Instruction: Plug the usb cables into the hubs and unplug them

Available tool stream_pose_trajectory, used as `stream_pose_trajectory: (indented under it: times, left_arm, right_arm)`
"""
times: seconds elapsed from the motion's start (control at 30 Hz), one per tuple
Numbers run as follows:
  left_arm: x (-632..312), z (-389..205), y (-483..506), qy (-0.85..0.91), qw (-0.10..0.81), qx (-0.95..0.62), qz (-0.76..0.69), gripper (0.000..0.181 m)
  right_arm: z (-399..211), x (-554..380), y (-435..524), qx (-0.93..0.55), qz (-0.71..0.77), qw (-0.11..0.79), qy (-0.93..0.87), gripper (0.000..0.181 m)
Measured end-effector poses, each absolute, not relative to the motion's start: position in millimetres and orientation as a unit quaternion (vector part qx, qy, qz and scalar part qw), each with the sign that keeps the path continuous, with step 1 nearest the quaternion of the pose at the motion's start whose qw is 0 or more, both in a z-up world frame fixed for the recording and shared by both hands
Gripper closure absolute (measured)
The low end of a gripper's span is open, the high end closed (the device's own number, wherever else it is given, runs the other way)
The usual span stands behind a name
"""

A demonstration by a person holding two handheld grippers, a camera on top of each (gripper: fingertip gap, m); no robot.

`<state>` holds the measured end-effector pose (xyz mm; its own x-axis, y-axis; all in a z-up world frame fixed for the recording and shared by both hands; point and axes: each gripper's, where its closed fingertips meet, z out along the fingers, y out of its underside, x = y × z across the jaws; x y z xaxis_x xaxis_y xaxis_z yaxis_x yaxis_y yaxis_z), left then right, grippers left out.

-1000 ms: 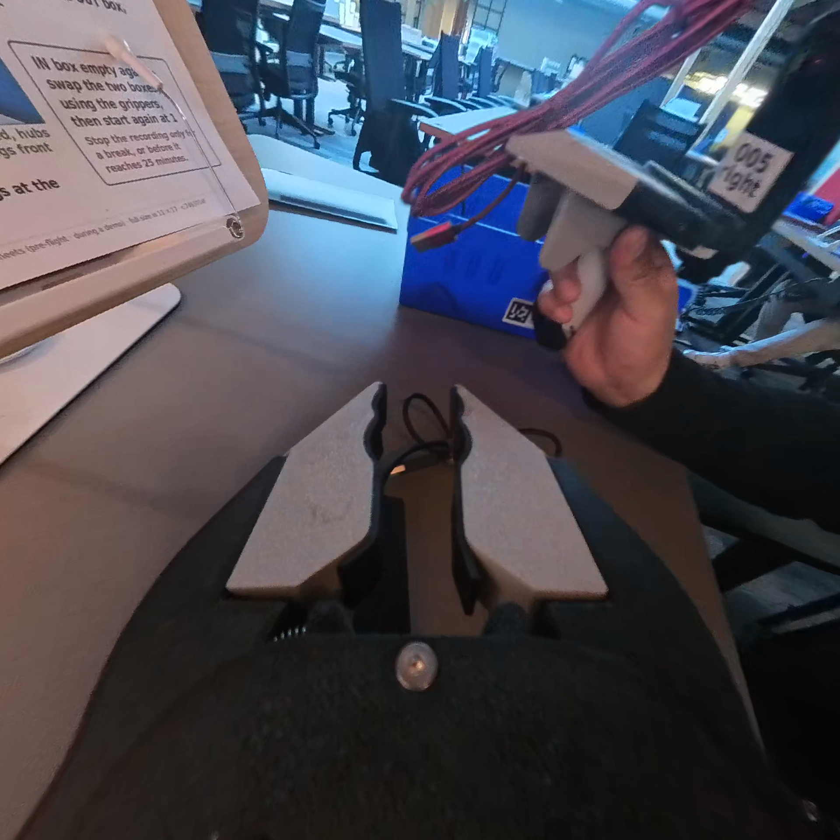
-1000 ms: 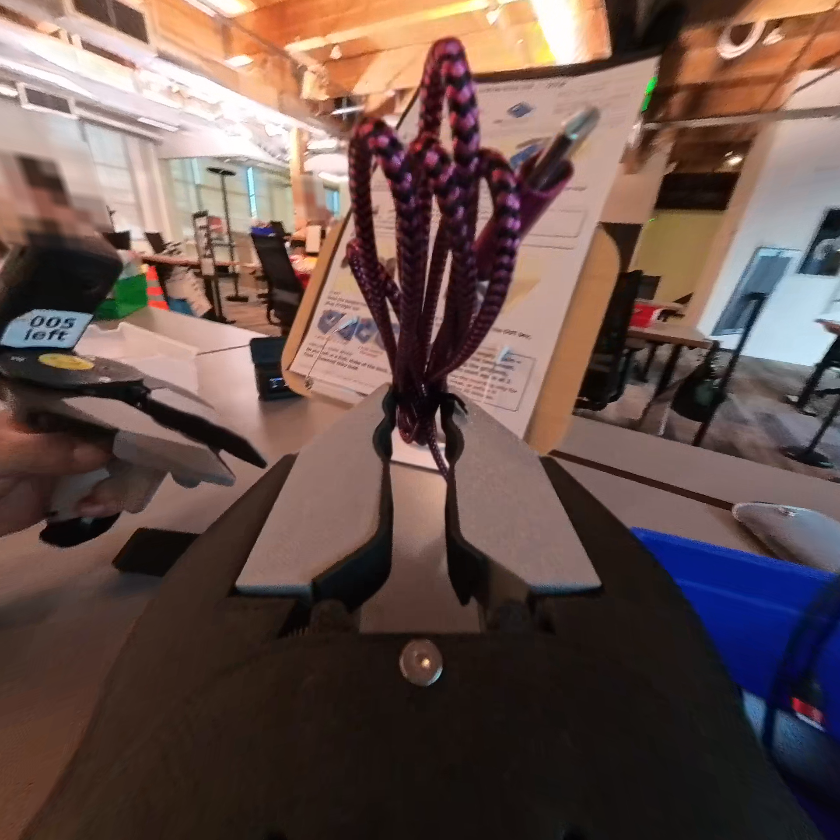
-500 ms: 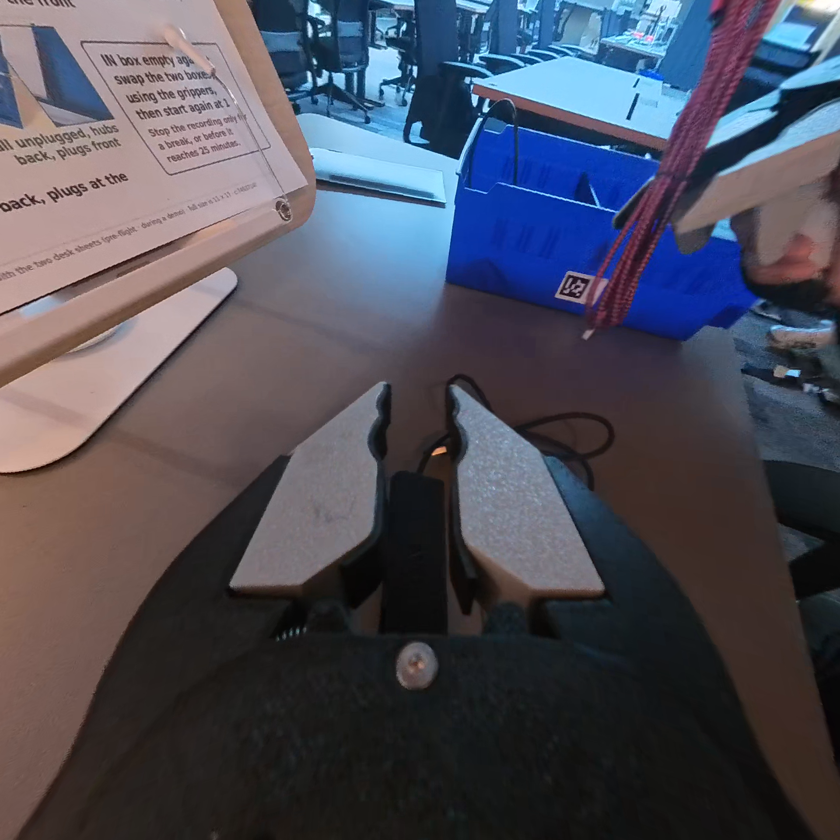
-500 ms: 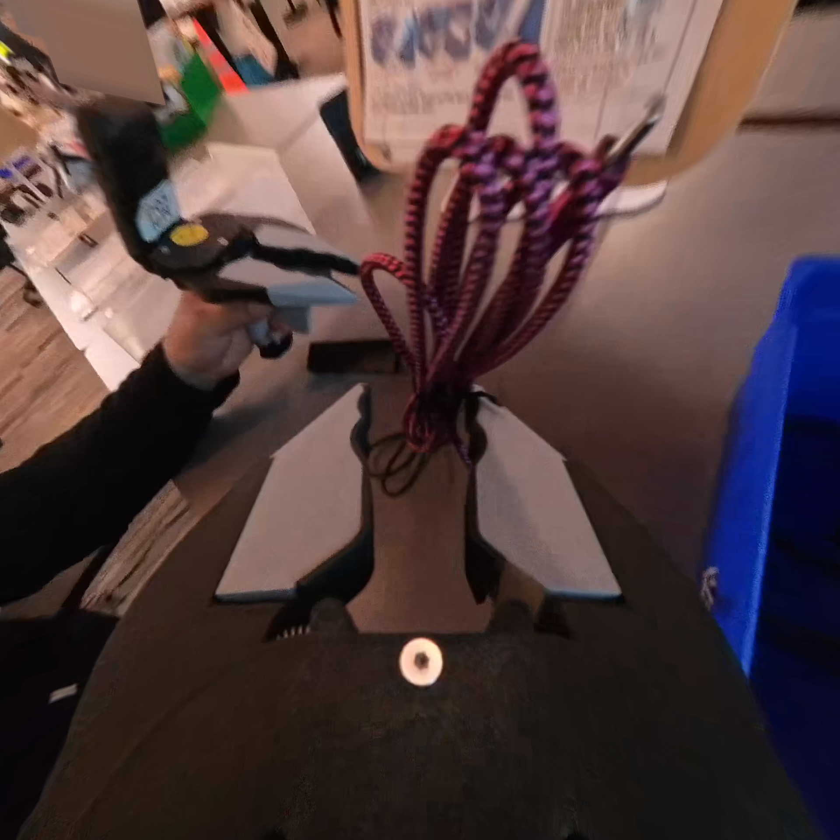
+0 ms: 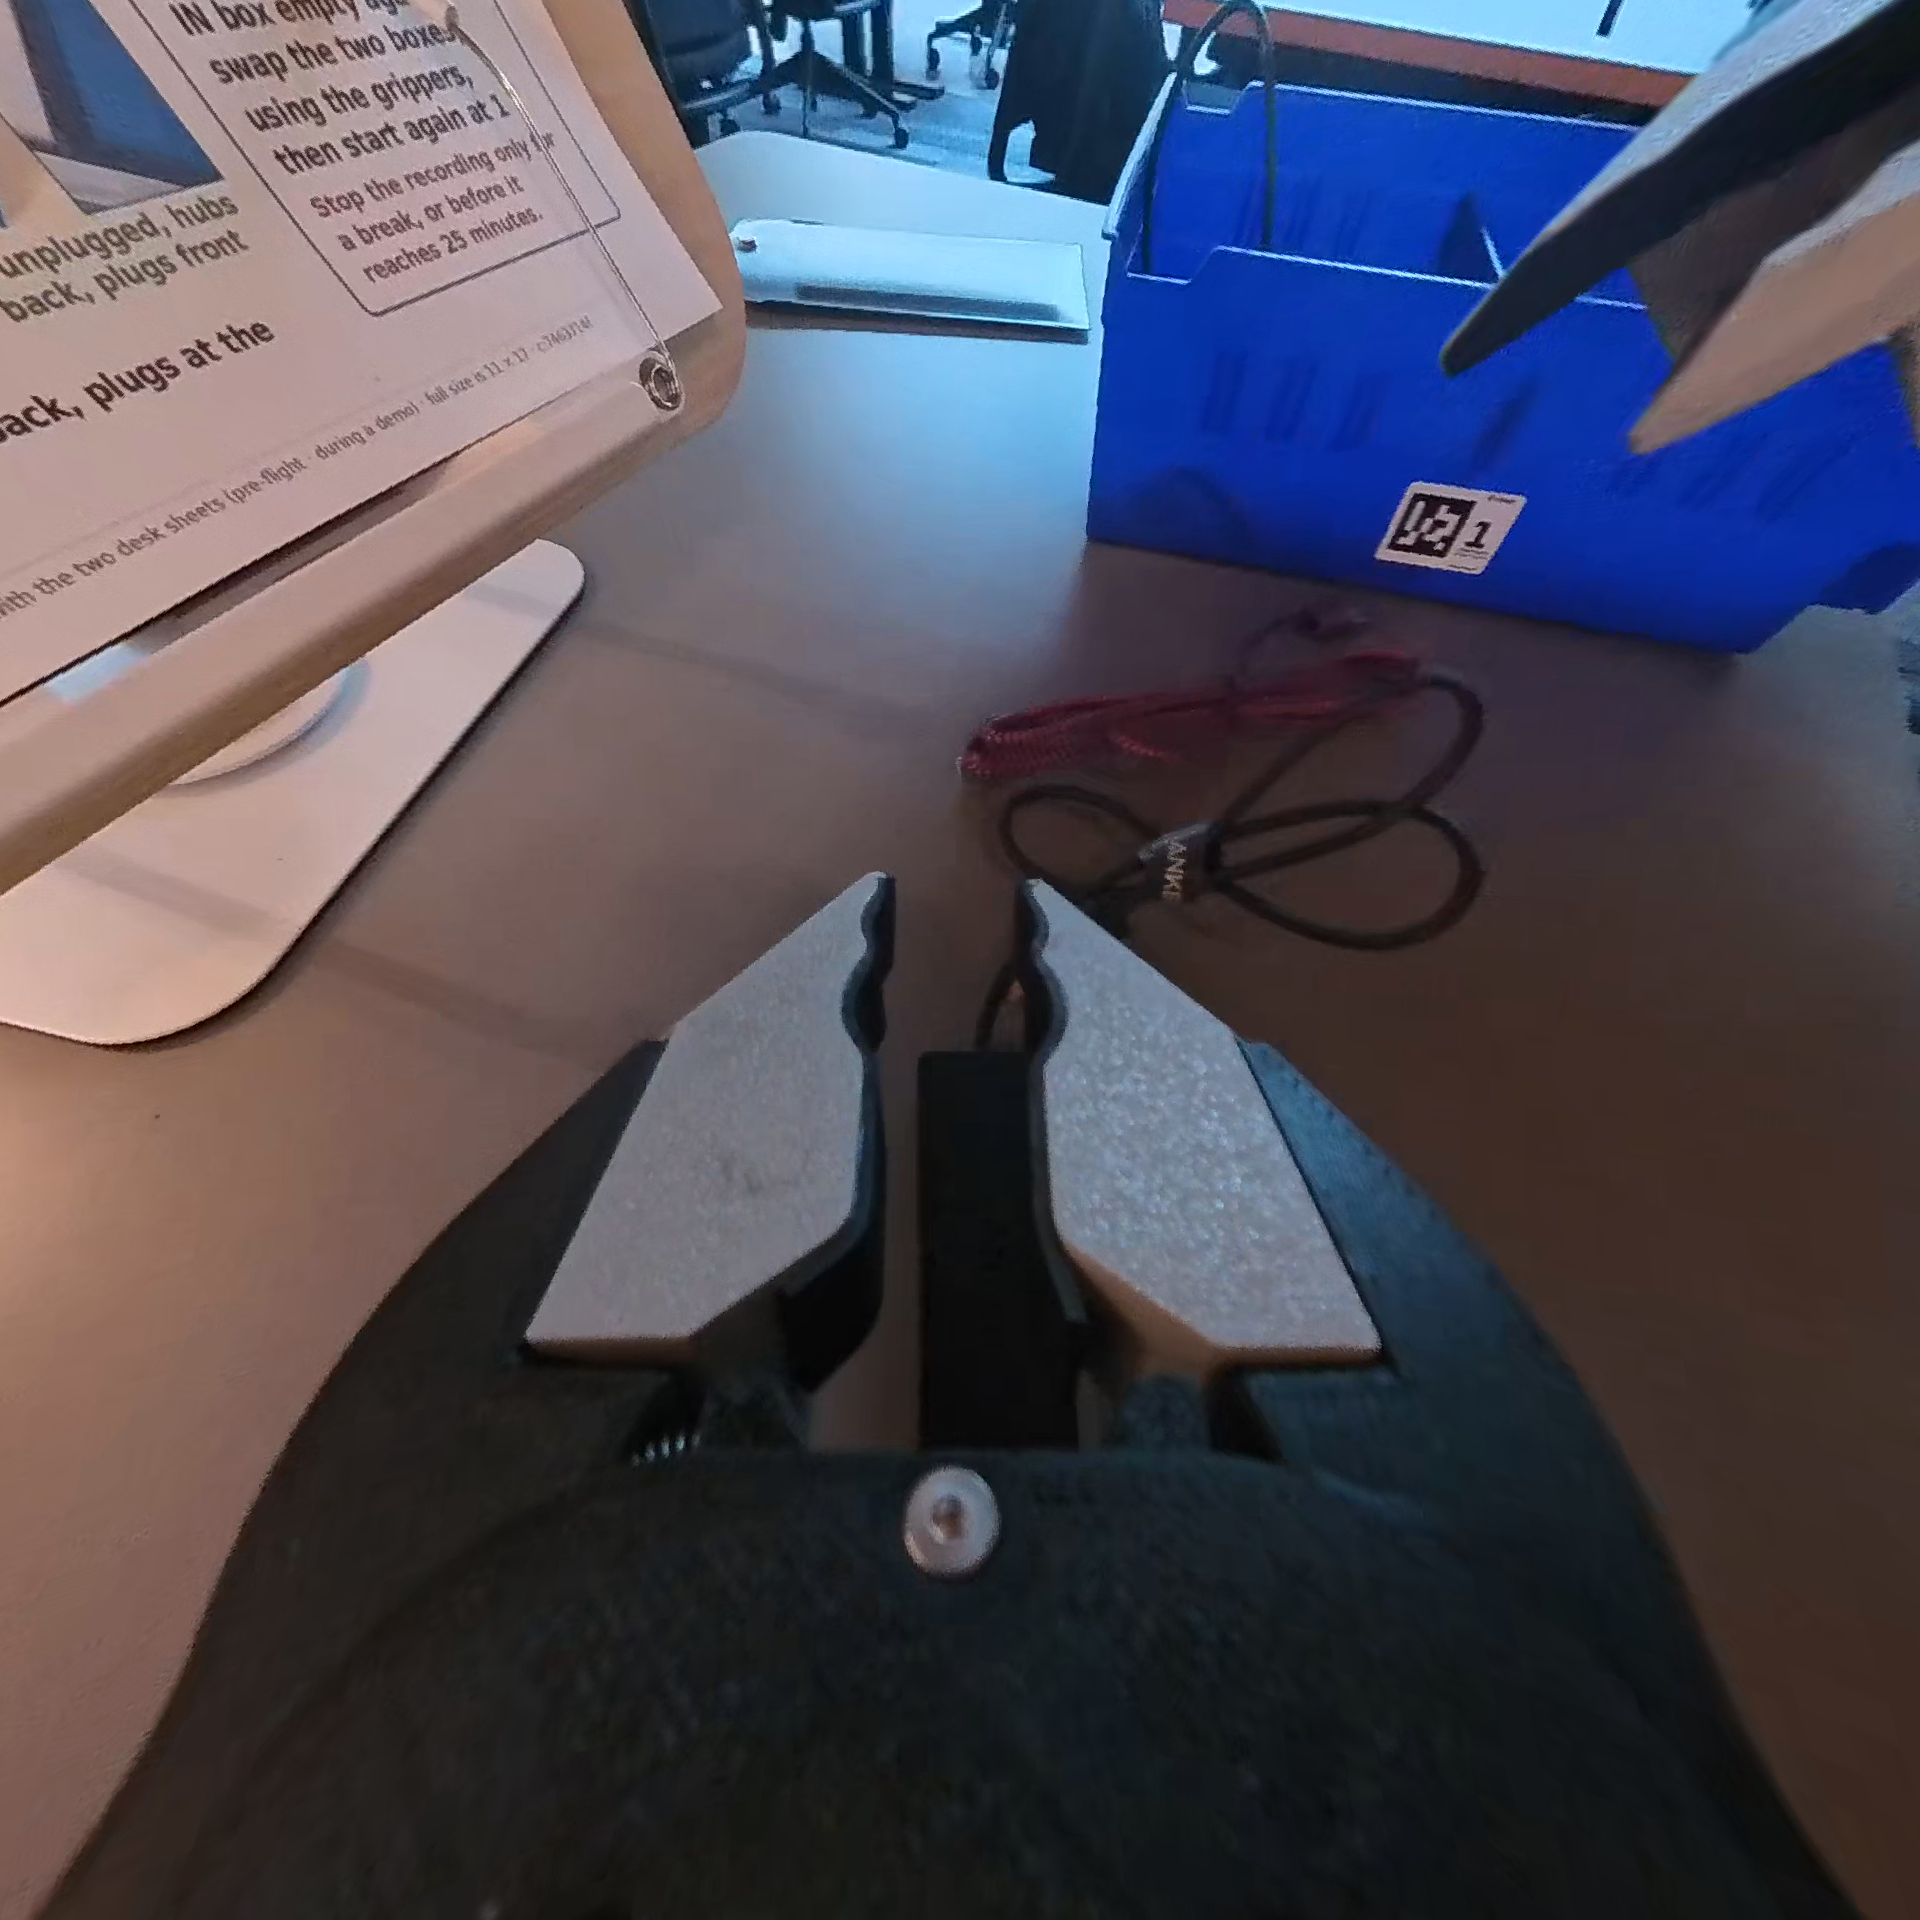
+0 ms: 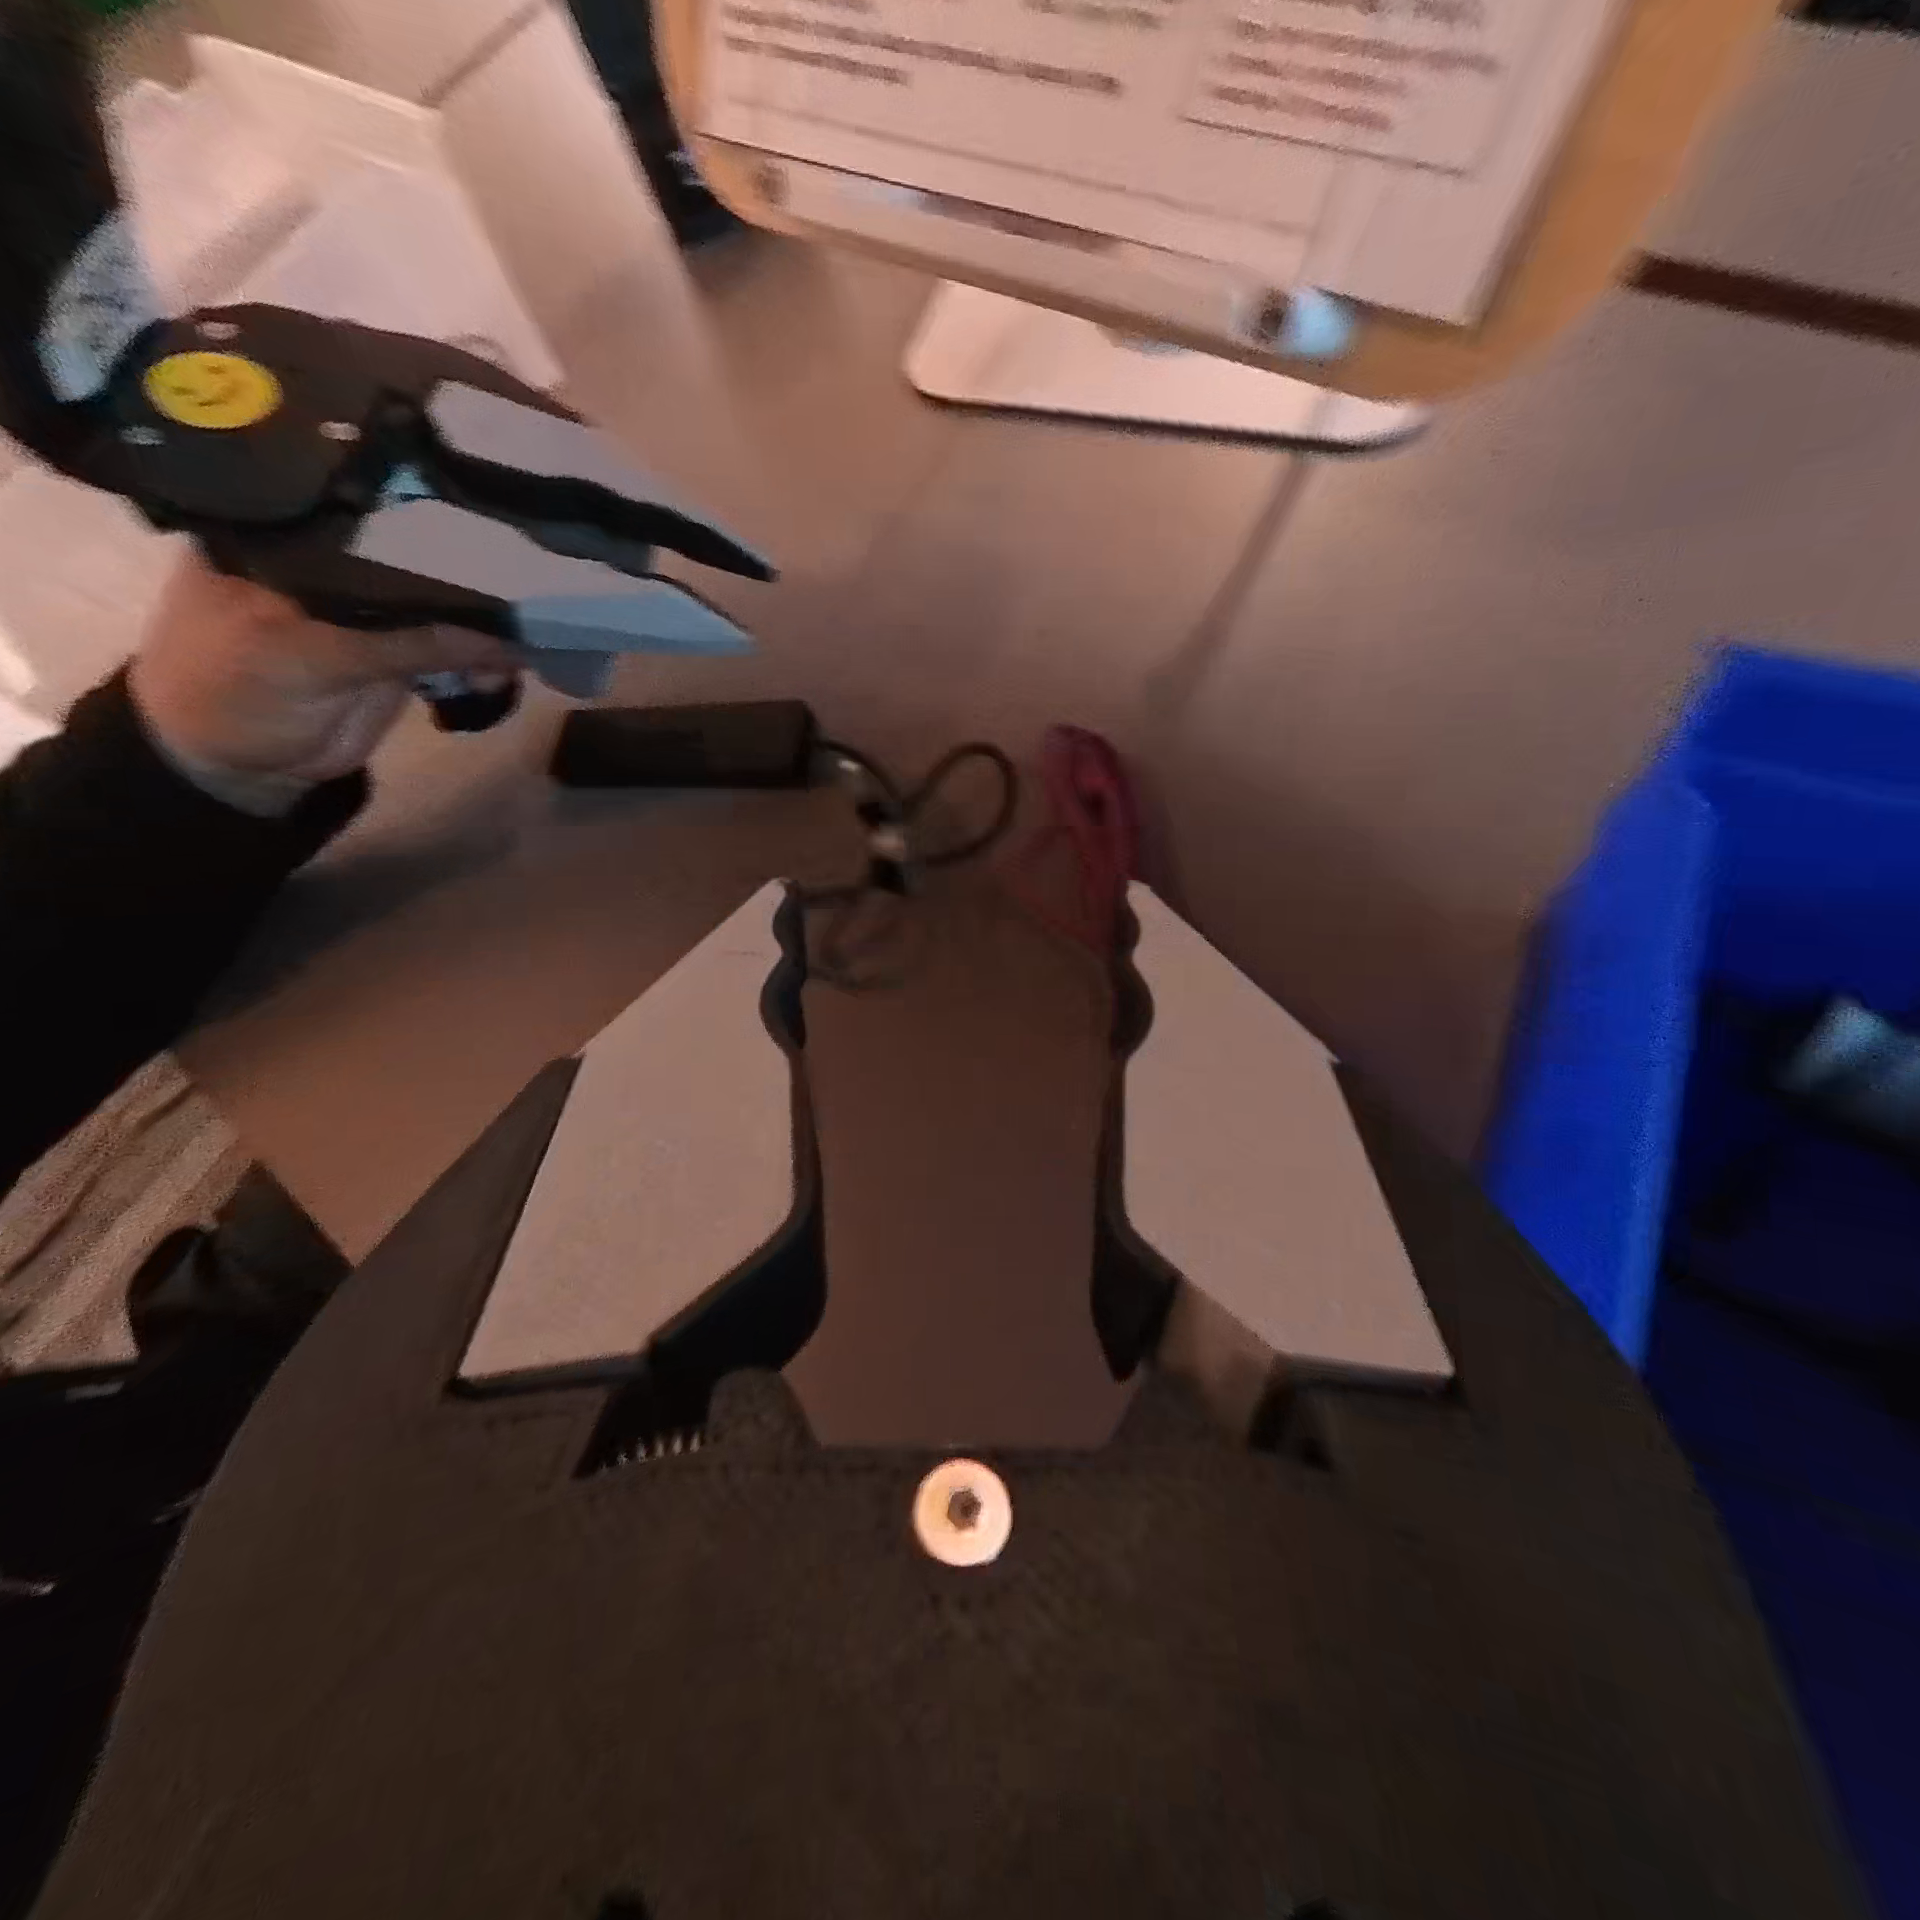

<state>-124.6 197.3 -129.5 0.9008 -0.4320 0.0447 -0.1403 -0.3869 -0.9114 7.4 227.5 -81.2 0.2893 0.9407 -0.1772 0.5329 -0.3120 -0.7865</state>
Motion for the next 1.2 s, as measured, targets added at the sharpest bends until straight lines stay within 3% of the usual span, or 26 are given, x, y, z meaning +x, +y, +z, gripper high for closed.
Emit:
stream_pose_trajectory:
  times: [0.37, 0.43, 0.67, 0.97, 1.07, 1.2]
  left_arm:
    - [-167.0, -131.4, 196.2, 0.125, 0.517, -0.845, -0.061, 0.158]
    - [-174.0, -129.2, 195.8, 0.108, 0.519, -0.845, -0.068, 0.158]
    - [-177.7, -139.2, 194.7, 0.106, 0.493, -0.862, -0.058, 0.156]
    - [-181.4, -144.8, 190.8, 0.087, 0.477, -0.870, -0.084, 0.147]
    - [-175.3, -131.1, 188.8, 0.109, 0.501, -0.852, -0.109, 0.128]
    - [-165.4, -95.8, 178.9, 0.157, 0.569, -0.796, -0.135, 0.122]
  right_arm:
    - [-133.7, -134.1, 189.0, -0.594, 0.319, 0.243, -0.697, 0.122]
    - [-151.4, -141.6, 185.5, -0.585, 0.310, 0.213, -0.718, 0.128]
    - [-174.7, -132.8, 156.7, -0.529, 0.362, 0.119, -0.759, 0.117]
    - [-194.8, -130.3, 174.7, -0.534, 0.300, 0.167, -0.772, 0.139]
    - [-175.0, -131.3, 191.3, -0.524, 0.284, 0.244, -0.765, 0.144]
    - [-119.7, -129.5, 209.2, -0.487, 0.303, 0.372, -0.730, 0.148]
